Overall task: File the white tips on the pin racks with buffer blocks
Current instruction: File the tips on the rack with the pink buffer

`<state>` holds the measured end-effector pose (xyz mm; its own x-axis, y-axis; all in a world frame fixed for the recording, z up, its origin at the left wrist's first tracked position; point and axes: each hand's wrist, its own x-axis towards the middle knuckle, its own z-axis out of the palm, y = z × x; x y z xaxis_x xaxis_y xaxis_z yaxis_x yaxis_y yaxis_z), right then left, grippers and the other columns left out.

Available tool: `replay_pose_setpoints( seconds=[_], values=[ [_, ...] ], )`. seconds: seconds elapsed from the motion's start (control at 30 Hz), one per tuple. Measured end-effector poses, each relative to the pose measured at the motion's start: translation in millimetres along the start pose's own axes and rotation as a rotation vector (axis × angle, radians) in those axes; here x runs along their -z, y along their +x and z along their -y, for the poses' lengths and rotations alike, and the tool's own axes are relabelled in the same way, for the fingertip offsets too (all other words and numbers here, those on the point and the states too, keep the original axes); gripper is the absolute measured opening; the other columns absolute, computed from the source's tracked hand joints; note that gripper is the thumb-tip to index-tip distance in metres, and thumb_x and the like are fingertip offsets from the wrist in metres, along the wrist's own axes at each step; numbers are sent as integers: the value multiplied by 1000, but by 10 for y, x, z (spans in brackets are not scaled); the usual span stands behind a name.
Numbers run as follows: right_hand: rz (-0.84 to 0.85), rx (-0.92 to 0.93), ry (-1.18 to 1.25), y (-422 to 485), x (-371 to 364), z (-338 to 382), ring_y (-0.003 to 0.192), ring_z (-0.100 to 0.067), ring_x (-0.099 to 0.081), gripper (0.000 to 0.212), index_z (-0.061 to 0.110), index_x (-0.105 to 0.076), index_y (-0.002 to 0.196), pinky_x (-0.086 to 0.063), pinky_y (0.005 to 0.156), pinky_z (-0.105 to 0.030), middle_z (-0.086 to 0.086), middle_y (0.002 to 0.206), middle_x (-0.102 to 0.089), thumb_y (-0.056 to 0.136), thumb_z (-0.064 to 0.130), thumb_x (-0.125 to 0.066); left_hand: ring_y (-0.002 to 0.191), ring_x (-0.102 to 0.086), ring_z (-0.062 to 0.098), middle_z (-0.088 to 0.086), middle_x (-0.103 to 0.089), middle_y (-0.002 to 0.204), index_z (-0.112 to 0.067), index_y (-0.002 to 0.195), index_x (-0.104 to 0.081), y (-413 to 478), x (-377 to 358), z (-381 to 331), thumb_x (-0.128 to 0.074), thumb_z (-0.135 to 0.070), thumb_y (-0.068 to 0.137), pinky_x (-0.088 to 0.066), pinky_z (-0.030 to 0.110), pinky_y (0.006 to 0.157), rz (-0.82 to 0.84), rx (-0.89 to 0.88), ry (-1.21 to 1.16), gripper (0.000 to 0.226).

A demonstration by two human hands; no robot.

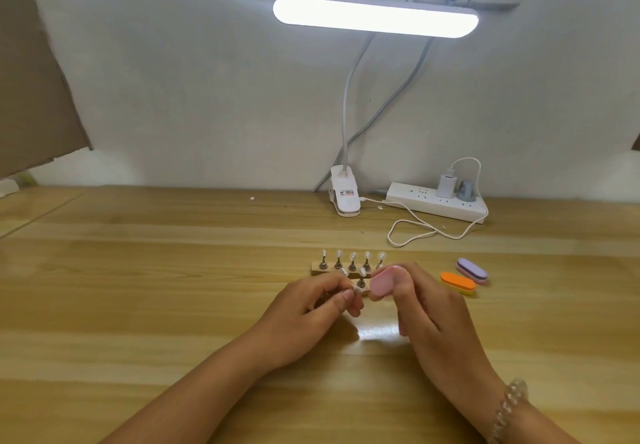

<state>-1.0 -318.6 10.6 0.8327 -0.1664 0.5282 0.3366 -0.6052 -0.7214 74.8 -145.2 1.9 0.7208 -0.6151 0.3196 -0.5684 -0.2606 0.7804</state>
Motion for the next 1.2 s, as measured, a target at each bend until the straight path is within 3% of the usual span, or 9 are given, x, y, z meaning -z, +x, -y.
replay_pose_setpoints(
  seconds=[0.1,0.2,0.37,0.47,0.67,0.8,0.93,1.1,1.2],
  values=[
    [-46,-62,46,34,32,-18,51,-13,-54,32,22,-62,83,-45,54,-34,8,79,-70,100,33,-37,92,-66,9,-13,-71,88,-26,90,-69,-4,1,-1,-52,-19,99,-50,41,88,3,12,0,21],
    [6,-155,236,56,53,-49,47,-5,-52,9,18,-51,98,-39,49,-16,-1,75,-72,103,23,-44,91,-65,13,-13,-72,89,-26,91,-70,-8,-3,-27,-51,-25,97,-50,48,88,14,17,0,20],
    [111,-93,185,23,-9,-64,51,-8,-47,3,20,-51,97,-39,51,-23,10,77,-65,98,22,-54,69,-53,1,-22,-62,77,-25,93,-70,-38,-6,-49,-49,-31,94,-45,29,60,51,1,6,22],
    [93,-38,57,19,-32,-90,62,-12,-54,6,23,-56,91,-38,56,-19,11,80,-62,96,20,-58,66,-51,-1,-25,-60,72,-23,94,-71,-38,-8,-44,-51,-24,99,-41,27,59,51,-14,14,20],
    [47,95,-178,-4,-51,-73,76,-10,-58,3,28,-56,93,-47,62,-27,16,88,-58,95,26,-55,62,-52,-5,-22,-65,76,-23,93,-71,-30,-20,-24,-53,-16,101,-38,17,57,40,-16,33,21],
    [79,128,-128,-23,-22,-38,74,-3,-62,15,36,-56,99,-47,59,-20,22,97,-59,92,48,-50,62,-50,0,-8,-69,83,-24,91,-70,-17,-12,-1,-54,-17,101,-40,17,56,-10,12,-9,20],
    [108,142,-185,-22,-2,-35,75,-3,-63,35,38,-55,107,-52,56,-25,26,102,-58,83,63,-53,59,-48,-2,-14,-62,75,-17,93,-69,-14,-11,14,-54,-16,101,-39,15,53,-25,19,3,17],
    [119,124,-177,0,1,-32,73,-9,-62,37,34,-54,106,-49,56,-21,23,105,-57,76,53,-67,64,-48,3,-16,-57,74,-21,90,-67,-21,-7,18,-53,-18,101,-38,19,54,-1,14,31,18],
    [91,35,-104,49,30,-62,74,-12,-60,37,30,-57,103,-45,59,-18,16,105,-60,74,46,-73,68,-53,1,-22,-62,75,-34,84,-64,-25,-9,-22,-51,-30,97,-45,31,62,49,-16,57,19]
  ],
)
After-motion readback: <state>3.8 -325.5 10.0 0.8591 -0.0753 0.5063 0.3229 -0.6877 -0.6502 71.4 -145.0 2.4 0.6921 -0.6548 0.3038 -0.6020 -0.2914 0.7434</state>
